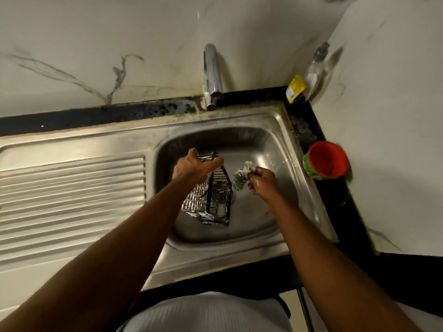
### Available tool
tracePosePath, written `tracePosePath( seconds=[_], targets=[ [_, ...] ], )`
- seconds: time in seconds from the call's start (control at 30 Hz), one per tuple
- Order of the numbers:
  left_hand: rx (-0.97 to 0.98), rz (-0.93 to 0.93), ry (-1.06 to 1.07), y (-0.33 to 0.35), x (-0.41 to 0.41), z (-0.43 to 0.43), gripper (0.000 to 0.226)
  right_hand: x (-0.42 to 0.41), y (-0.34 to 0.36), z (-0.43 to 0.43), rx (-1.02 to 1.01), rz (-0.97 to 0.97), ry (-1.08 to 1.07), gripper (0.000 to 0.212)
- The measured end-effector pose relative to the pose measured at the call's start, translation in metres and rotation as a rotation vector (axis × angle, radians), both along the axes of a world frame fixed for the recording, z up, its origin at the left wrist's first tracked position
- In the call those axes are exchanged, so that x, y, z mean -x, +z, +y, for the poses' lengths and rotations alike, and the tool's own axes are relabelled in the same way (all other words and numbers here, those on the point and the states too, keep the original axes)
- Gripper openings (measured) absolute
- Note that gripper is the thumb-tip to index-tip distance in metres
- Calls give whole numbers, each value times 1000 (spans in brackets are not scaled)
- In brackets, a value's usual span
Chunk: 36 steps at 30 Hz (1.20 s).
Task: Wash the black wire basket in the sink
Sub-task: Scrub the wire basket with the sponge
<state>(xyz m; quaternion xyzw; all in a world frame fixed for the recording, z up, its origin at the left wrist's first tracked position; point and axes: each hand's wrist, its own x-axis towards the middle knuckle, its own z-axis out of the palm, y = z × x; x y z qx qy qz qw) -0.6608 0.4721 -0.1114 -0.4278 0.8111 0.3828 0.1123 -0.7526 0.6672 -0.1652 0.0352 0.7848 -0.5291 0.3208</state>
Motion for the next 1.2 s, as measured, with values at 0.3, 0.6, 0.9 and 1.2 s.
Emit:
tracePosePath(
  seconds=[0.3,0.6,0.9,1.2],
  targets=[
    [-168,260,104,4,-8,1,56,31,57,43,-3,311,-100,5],
    [-441,477,232,3,17,27,35,87,111,108,-530,494,-255,34],
    [-586,511,228,-3,19,24,51,97,106,123,-839,558,-95,28],
    [-613,475,277,-18,-1,15,36,93,95,61,-495,773,8,19]
  ],
)
